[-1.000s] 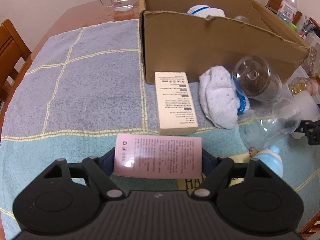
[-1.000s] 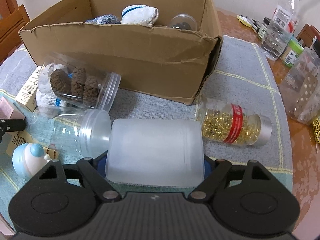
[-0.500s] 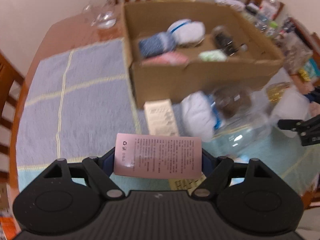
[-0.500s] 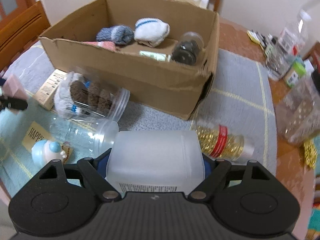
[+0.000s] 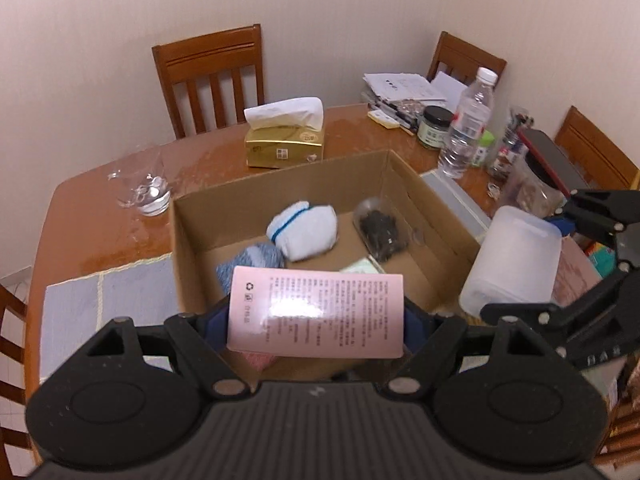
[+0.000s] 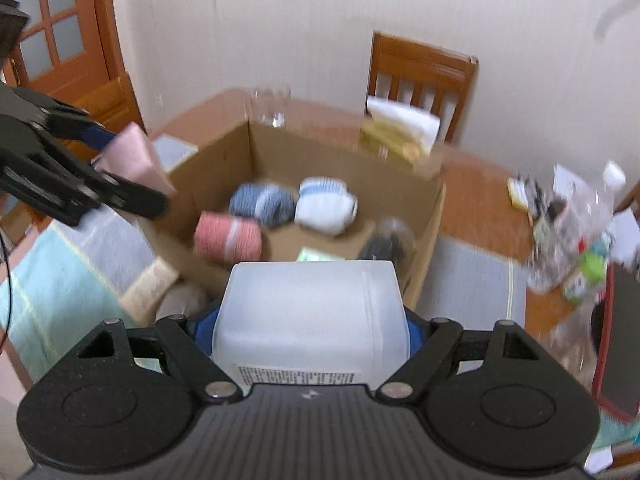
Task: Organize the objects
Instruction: 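Carry the pink leaflet and white container into the box and release both, then move the left tool to the cream medicine box while the right tool grasps the gold capsule bottle, then grasp the cream medicine box with the left tool, then carry the cream box and capsule bottle into the cardboard box and release both, then return both tools from the box toward the remaining sock and clear jar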
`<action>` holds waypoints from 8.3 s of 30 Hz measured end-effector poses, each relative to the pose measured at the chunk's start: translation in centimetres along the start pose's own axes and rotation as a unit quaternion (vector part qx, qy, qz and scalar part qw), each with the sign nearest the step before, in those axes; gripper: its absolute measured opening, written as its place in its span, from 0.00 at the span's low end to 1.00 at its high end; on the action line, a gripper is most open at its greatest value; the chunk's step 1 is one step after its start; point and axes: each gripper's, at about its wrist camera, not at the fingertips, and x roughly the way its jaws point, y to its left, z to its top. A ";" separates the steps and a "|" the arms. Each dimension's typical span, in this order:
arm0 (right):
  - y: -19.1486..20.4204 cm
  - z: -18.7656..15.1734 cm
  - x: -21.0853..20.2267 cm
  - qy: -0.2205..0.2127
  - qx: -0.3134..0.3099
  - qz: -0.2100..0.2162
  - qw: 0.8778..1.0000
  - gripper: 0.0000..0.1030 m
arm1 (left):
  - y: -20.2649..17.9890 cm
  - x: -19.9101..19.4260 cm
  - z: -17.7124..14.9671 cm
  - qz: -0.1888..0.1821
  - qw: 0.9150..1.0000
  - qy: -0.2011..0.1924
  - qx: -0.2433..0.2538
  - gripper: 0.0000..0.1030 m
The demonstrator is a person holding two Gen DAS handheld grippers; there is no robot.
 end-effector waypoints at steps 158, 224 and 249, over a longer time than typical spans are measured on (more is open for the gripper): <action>-7.2 -9.7 10.3 0.161 0.120 -0.094 0.975 0.93 | 9.2 7.6 -13.4 0.153 0.957 0.073 -0.236 0.79; -0.4 3.2 5.9 0.025 0.017 0.026 0.999 1.00 | 4.5 5.0 4.9 0.078 0.995 0.002 -0.063 0.97; 6.4 -6.2 4.6 0.066 0.043 -0.029 0.997 1.00 | 3.2 0.9 -8.4 0.107 0.993 0.019 -0.045 0.99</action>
